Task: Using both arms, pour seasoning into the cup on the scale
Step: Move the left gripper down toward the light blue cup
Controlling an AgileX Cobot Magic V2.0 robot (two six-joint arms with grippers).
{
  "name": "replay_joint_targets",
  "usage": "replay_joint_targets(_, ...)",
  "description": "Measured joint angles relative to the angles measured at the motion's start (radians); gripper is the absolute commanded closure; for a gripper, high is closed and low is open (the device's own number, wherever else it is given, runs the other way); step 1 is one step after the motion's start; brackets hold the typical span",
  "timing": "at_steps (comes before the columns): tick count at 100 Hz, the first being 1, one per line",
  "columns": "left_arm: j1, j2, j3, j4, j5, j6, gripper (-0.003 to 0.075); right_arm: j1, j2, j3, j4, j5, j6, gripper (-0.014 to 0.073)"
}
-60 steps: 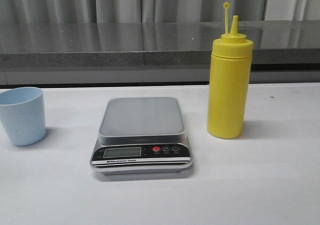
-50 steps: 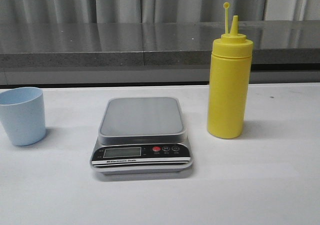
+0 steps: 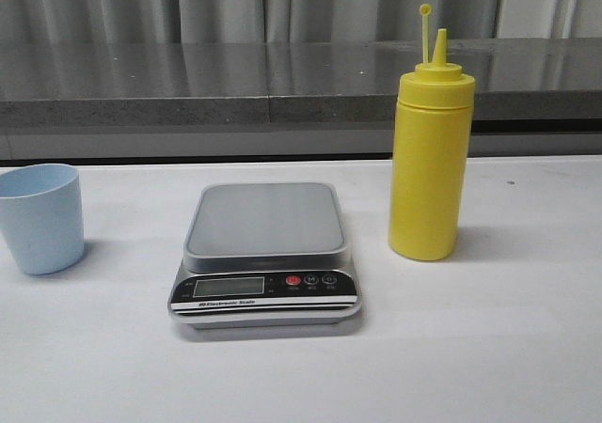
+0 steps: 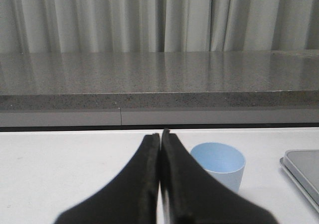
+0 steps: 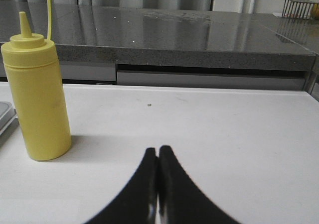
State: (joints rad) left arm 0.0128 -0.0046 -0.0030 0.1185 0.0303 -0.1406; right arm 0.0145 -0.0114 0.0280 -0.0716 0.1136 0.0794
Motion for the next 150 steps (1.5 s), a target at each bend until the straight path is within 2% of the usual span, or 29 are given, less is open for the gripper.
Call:
replay_joint_targets(11, 0.000, 0.027, -0.036, -0.012, 0.044, 0.000, 0.0740, 0.000, 0.000, 0.000, 0.000, 0.000, 0.000, 0.0660)
replay_joint_targets(24, 0.000, 0.149, -0.157, -0.019, 0.084, 0.000, 0.0740, 0.000, 0.000, 0.000, 0.000, 0.000, 0.000, 0.0660)
replay_joint_targets(57, 0.000, 0.655, -0.550, -0.074, 0.135, 0.000, 0.0740, 0.000, 0.000, 0.000, 0.000, 0.000, 0.000, 0.0660)
replay_joint_targets(103, 0.000, 1.260, -1.057, -0.079, 0.581, 0.000, 0.0740, 0.000, 0.000, 0.000, 0.000, 0.000, 0.000, 0.0660)
replay_joint_targets(121, 0.000, 1.416, -1.163, -0.102, 0.698, 0.000, 0.0740, 0.000, 0.000, 0.000, 0.000, 0.000, 0.000, 0.0660)
replay_joint_targets(139, 0.000, 1.498, -1.185, -0.178, 0.725, 0.063, 0.0737, 0.000, 0.000, 0.000, 0.000, 0.000, 0.000, 0.0660)
replay_joint_targets(150, 0.000, 1.521, -1.184, -0.270, 0.729, 0.157, 0.0663, 0.000, 0.000, 0.000, 0.000, 0.000, 0.000, 0.0660)
